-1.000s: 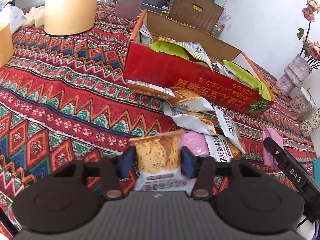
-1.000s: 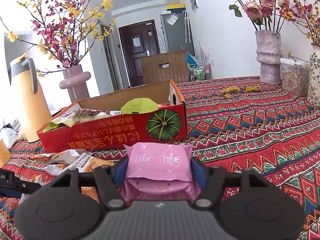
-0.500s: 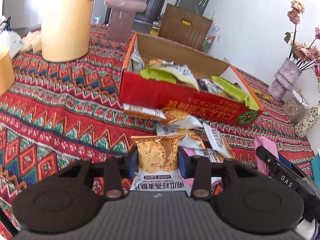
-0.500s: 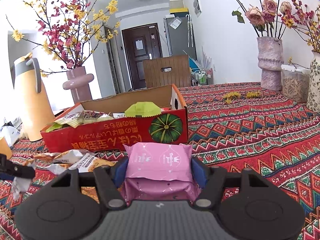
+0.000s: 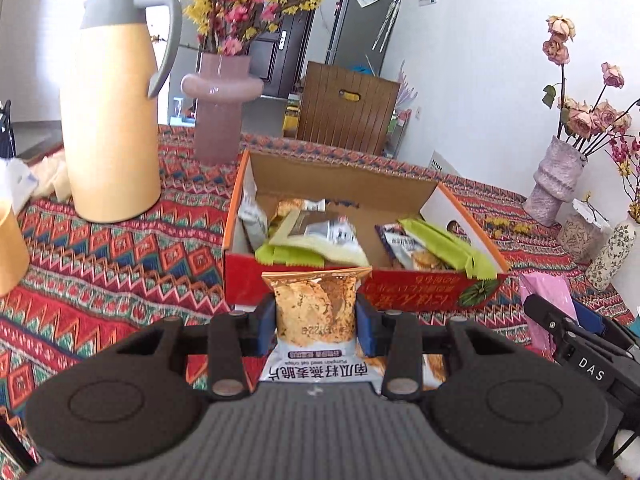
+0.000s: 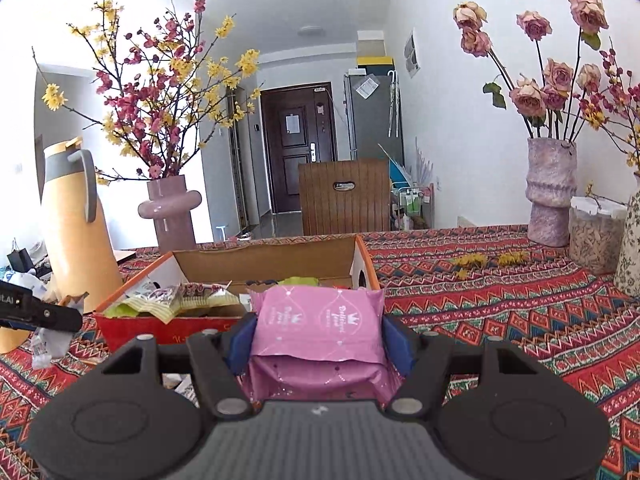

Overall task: Organize snacks
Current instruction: 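Lift both held packets and carry them over the cardboard box, then open both tools to drop the two packets into the box, then move both tools back toward the remaining snack pile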

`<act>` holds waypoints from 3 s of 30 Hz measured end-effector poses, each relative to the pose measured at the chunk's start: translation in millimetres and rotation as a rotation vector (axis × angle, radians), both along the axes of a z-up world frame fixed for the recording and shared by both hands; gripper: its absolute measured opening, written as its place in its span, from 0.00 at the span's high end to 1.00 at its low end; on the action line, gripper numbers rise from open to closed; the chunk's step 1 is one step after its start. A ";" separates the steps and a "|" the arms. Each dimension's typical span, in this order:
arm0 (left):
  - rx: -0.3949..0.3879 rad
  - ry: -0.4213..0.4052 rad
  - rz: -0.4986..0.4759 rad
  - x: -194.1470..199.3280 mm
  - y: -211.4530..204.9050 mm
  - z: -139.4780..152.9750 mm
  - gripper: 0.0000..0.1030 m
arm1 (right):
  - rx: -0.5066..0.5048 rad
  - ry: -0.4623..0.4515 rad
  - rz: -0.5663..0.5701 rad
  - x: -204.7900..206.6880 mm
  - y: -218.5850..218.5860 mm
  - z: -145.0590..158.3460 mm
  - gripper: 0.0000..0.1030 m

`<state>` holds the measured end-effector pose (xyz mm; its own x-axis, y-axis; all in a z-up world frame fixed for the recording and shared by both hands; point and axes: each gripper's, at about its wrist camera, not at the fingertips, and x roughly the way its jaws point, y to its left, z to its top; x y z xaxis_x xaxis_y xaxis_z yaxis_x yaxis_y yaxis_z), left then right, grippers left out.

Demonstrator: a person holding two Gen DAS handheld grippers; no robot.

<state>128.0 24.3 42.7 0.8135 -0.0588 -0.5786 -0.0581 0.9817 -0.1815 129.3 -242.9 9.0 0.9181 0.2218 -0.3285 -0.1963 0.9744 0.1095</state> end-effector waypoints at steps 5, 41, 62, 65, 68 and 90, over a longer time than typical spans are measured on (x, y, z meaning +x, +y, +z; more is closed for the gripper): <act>0.035 -0.031 0.017 16.1 -2.6 13.4 0.61 | -0.006 -0.015 0.011 18.9 5.3 15.4 0.36; 0.160 -0.148 0.118 128.7 2.0 -20.4 0.61 | -0.124 0.006 0.039 136.8 74.2 3.1 0.36; 0.164 -0.230 0.166 110.1 4.6 -13.7 0.00 | -0.065 0.036 0.013 131.8 60.1 -1.2 0.00; 0.157 -0.227 0.172 109.1 5.4 -11.9 0.00 | -0.061 0.031 0.013 131.1 59.7 1.0 0.00; 0.152 -0.230 0.183 103.8 5.1 -4.7 0.00 | -0.058 0.019 0.009 129.3 59.0 6.5 0.00; 0.156 -0.209 0.168 16.3 16.0 6.9 0.00 | -0.047 0.027 0.033 35.8 52.6 22.9 0.00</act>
